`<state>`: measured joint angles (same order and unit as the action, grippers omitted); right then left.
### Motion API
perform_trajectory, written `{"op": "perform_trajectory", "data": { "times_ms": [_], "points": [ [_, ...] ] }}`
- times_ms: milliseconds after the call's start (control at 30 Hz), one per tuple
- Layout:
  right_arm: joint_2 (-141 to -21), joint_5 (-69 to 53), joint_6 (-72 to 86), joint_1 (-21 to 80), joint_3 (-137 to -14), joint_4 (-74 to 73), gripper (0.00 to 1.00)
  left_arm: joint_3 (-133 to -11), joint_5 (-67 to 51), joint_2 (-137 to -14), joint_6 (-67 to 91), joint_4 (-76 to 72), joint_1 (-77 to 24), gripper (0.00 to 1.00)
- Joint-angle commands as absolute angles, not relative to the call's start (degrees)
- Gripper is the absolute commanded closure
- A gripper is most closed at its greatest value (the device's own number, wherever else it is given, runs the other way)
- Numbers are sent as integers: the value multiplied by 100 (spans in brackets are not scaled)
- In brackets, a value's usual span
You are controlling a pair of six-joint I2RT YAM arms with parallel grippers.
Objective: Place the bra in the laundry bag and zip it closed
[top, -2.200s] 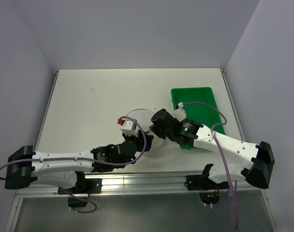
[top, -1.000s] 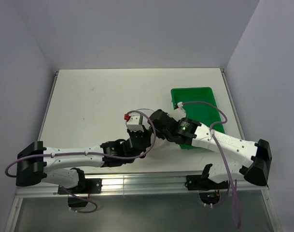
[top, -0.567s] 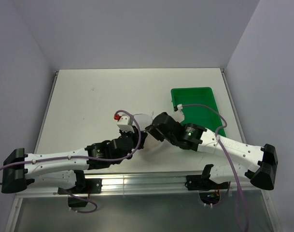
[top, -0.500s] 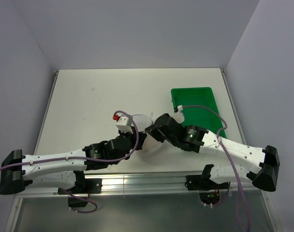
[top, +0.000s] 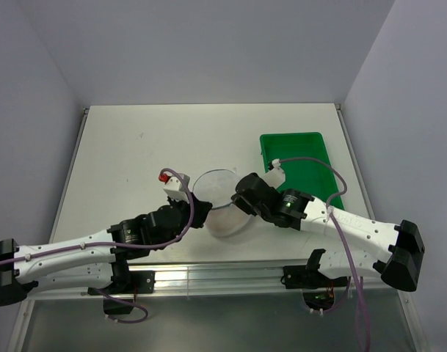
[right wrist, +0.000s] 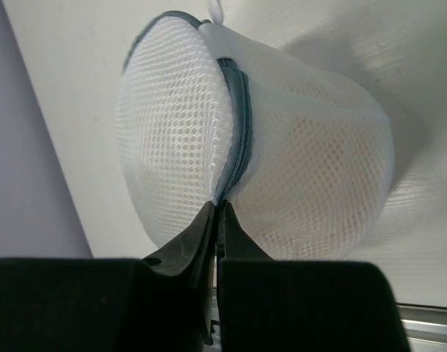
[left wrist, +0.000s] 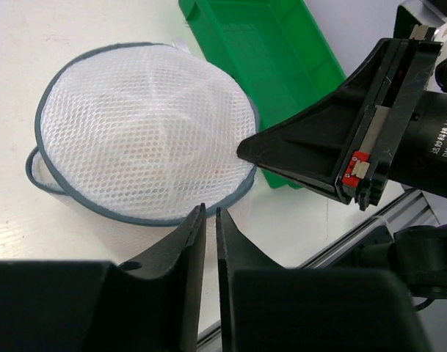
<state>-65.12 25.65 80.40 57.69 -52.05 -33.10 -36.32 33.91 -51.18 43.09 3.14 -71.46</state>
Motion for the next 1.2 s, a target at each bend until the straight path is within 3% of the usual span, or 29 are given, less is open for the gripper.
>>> {"op": "perform_trajectory", "data": {
  "times_ms": [0,67,233,300,367,400,500,600,633,700,733,833,933,1167],
  "points": [
    [-6583,2874,7849,5757,-5230,-3463,100,-3656,3463,-5097,4175,430,-7119,83],
    [-6566,2900,7910,5757,-5212,-3472,100,-3665,3314,-5142,4105,370,-7119,91],
    [-6600,3023,8094,5766,-5335,-3743,100,-3578,2419,-5273,4244,-191,-7180,95],
    [-6636,3050,8156,5766,-5475,-3823,100,-3516,2347,-5361,4359,-438,-7391,91],
    [-6645,3006,8165,5766,-5563,-3876,100,-3542,2548,-5545,4508,-632,-7619,80],
    [-6627,2945,8165,5774,-5572,-3885,100,-3577,2601,-5616,4535,-676,-7664,69],
    [-6557,2761,8051,5783,-5563,-3736,100,-3568,2698,-5862,4631,-878,-7734,62],
    [-6443,2654,7858,5783,-5458,-3507,81,-3525,2882,-5906,4746,-932,-7752,60],
    [-6408,2672,7779,5775,-5432,-3498,67,-3516,2944,-5889,4772,-914,-7752,60],
    [-6346,2733,7682,5774,-5370,-3515,56,-3498,3085,-5862,4843,-827,-7752,60],
    [-6320,2794,7664,5766,-5353,-3577,45,-3481,3094,-5836,4860,-817,-7752,60],
    [-6100,2830,7568,5748,-5168,-3472,32,-3454,3181,-5827,4930,-712,-7752,60],
    [-5872,2856,7567,5713,-5002,-3506,27,-3437,3208,-5827,4966,-686,-7752,60],
    [-5748,2339,6927,4923,-4676,-3341,29,-3533,3094,-5924,4896,-720,-7752,62]
  ]
}}
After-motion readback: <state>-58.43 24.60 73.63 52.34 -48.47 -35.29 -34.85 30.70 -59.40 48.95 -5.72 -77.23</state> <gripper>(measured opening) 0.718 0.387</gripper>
